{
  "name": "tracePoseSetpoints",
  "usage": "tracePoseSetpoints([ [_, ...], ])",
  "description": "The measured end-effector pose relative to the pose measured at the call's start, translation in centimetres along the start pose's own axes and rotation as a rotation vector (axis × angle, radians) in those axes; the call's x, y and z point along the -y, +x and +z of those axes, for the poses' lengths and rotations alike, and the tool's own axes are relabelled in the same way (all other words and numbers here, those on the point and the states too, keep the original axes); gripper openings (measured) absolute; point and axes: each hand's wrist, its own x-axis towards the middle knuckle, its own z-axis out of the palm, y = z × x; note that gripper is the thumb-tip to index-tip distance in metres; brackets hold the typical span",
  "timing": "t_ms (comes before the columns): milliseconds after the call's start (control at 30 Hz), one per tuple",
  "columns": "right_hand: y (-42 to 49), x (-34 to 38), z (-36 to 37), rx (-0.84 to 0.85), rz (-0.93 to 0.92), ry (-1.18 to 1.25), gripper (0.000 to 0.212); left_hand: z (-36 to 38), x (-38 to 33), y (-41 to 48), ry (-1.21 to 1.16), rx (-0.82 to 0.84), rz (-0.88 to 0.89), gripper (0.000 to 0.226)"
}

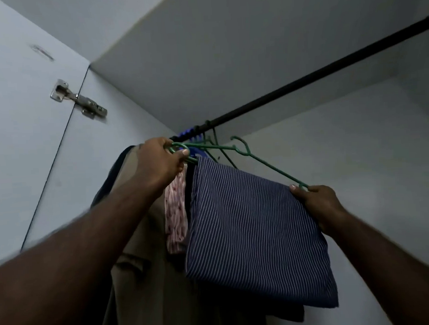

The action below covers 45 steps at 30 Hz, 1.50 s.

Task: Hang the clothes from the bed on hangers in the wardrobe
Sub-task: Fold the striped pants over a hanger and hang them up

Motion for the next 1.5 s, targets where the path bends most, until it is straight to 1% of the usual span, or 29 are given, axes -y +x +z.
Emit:
tracePoseSetpoints([
  [67,1.3,0.0,0.8,-0.009,-0.018,-0.024,0.055,0.7,0.4,1.3,0.016,0.015,0.013,0.019],
  [233,3.9,-0.9,2.3,-0.006,-0.094,-0.13,0.055,1.8,1.1,3.9,0.12,-0.005,0.106,0.018],
  [333,4.8,-1.5,3.1,0.036,-0.148,-0.224,0.047,1.9,1.8,4.7,0.211,-0.013,0.156,0.023],
  [400,5.9,-2.0,3.6,0.046,-0.197,-0.275,0.047,2.2,2.2,5.4,0.282,-0.03,0.185,0.027],
  [500,8.2,-3.1,4.7,0.051,-0.219,-0.268,0.056,3.0,2.0,7.1,0.447,-0.05,0.246,0.036],
  [567,9.1,-3.3,5.4,0.063,-0.214,-0.241,0.052,3.3,1.2,8.1,0.538,-0.029,0.269,0.04],
  [633,9.9,-3.4,6.0,0.071,-0.217,-0.223,0.053,3.7,0.0,8.9,0.579,0.014,0.292,0.039],
  [767,11.3,-2.7,7.4,0.083,-0.233,-0.192,0.063,3.9,-1.9,10.3,0.551,0.023,0.315,0.036],
  [933,12.6,-0.7,9.0,0.106,-0.272,-0.188,0.053,3.0,-3.1,11.1,0.52,-0.034,0.324,0.039],
  [1000,12.7,-0.3,9.5,0.121,-0.278,-0.2,0.054,2.2,-3.2,10.6,0.509,-0.049,0.321,0.039],
  [1200,12.5,-0.6,10.6,0.14,-0.298,-0.245,0.054,-0.4,-1.8,9.1,0.504,0.001,0.296,0.042],
  [1333,12.4,-1.0,11.0,0.174,-0.271,-0.255,0.051,-1.0,-1.4,8.4,0.514,-0.016,0.322,0.048],
  [1500,12.8,-2.4,11.1,0.177,-0.271,-0.283,0.055,-1.1,-0.6,7.8,0.539,-0.007,0.332,0.053],
])
